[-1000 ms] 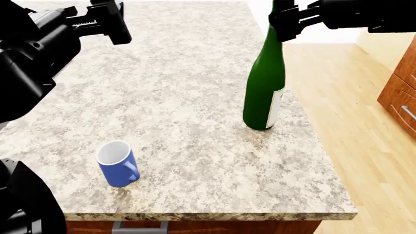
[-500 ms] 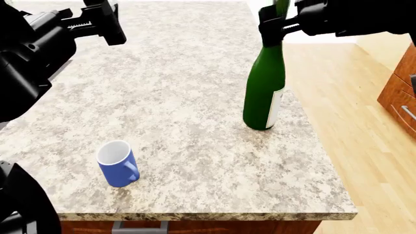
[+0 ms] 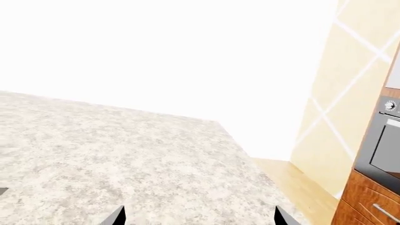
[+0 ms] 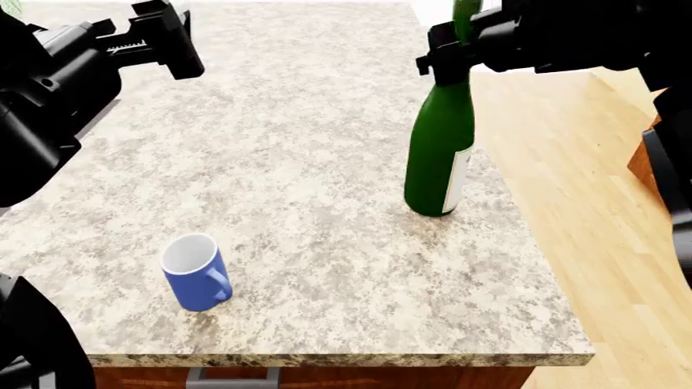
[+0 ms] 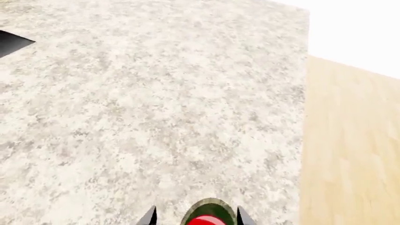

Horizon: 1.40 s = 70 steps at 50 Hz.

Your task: Pick the bottle and mug and place them in the sink. Then turn on the water.

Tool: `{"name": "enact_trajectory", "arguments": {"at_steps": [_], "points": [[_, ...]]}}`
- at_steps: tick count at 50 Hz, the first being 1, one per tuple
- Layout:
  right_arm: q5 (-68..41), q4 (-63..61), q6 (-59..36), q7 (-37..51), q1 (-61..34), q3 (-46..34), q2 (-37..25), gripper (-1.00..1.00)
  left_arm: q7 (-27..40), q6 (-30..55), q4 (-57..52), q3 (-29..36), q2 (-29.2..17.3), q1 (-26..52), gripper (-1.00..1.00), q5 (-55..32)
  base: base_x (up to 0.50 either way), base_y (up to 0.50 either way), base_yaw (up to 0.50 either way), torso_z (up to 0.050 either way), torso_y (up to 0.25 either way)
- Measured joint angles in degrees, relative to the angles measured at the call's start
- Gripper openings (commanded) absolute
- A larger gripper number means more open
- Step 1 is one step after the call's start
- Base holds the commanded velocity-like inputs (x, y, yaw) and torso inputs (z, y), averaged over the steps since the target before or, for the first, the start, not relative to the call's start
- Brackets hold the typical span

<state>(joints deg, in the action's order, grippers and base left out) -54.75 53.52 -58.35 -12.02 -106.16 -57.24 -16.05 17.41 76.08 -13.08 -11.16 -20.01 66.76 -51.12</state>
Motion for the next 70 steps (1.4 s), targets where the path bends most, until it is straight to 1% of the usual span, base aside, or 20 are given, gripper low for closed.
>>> {"name": "enact_trajectory", "arguments": {"at_steps": [12, 18, 27, 29, 32, 37, 41, 48, 54, 59, 63, 66, 70], "points": [[-0.3, -0.1, -0.2, 0.4, -0.2, 0.1, 0.0, -1.0, 0.4, -0.1, -0.1, 0.0, -0.3, -0.1, 1.0, -0.5, 0.0, 0.0, 0.0, 0.0, 0.0], [-0.4, -0.3, -1.2, 0.4, -1.9, -0.4, -0.3, -1.0, 0.4, 0.2, -0.2, -0.1, -0.8, -0.3, 1.0, -1.0, 0.0, 0.0, 0.0, 0.0, 0.002], [-1.0, -3.7, -3.6, 2.2, -5.6, 0.3, -2.8, -1.0, 0.2, 4.3, -1.7, -1.8, -3.1, -1.6, 1.0, -4.8, 0.0, 0.0, 0.0, 0.0, 0.0], [-1.4, -5.1, -4.0, 3.0, -5.9, 0.7, -3.6, -1.0, 0.4, 6.0, -2.2, -2.7, -4.1, -2.2, 1.0, -6.9, 0.0, 0.0, 0.0, 0.0, 0.0], [-1.9, -7.1, -4.4, 4.0, -6.2, 1.3, -4.7, -1.0, 1.7, 8.0, -2.9, -3.8, -6.7, -3.6, 1.0, -12.3, 0.0, 0.0, 0.0, 0.0, 0.003], [-2.7, -10.6, -4.5, 5.7, -5.9, 2.3, -6.4, -1.0, 4.1, 10.0, -4.6, -6.0, -12.9, -7.9, 1.0, -23.3, 0.0, 0.0, 0.0, 0.0, 0.0], [-2.7, -12.5, -4.4, 6.6, -6.0, 2.6, -7.3, -1.0, 3.7, 11.0, -7.0, -9.2, -18.4, -13.6, 1.0, -30.7, 0.0, 0.0, 0.0, 0.0, 0.0], [-2.3, -14.1, -3.5, 8.3, -6.3, 3.1, -8.2, -1.0, -2.9, 12.1, -12.5, -19.1, -27.1, -27.2, 1.0, -37.6, 0.0, 0.0, 0.0, 0.0, 0.001], [-1.9, -14.4, -2.3, 9.1, -6.4, 3.5, -8.5, -1.0, -12.6, 12.7, -17.4, -30.6, -31.8, -40.5, 1.0, -38.6, 0.0, 0.0, 0.0, 0.0, 0.0], [-1.7, -14.3, -1.3, 9.3, -6.4, 3.8, -8.5, -1.0, -22.5, 12.6, -21.2, -40.0, -33.5, -51.2, 1.0, -35.9, 0.0, 0.0, 0.0, 0.0, 0.0], [-1.6, -14.1, -0.7, 9.3, -6.4, 4.0, -8.3, -1.0, -29.6, 12.1, -23.7, -46.1, -34.0, -58.6, 1.0, -33.1, 0.0, 0.0, 0.0, 0.0, 0.0], [-1.6, -14.1, -0.4, 9.4, -6.4, 4.1, -8.2, -1.0, -33.5, 11.6, -25.2, -49.2, -34.2, -62.8, 1.0, -31.5, 0.0, 0.0, 0.0, 0.0, 0.003], [-1.6, -14.2, -0.2, 9.5, -6.4, 4.4, -8.2, -1.0, -37.1, 10.8, -26.5, -51.4, -34.4, -66.7, 1.0, -29.9, 0.0, 0.0, 0.0, 0.0, 0.0]]}}
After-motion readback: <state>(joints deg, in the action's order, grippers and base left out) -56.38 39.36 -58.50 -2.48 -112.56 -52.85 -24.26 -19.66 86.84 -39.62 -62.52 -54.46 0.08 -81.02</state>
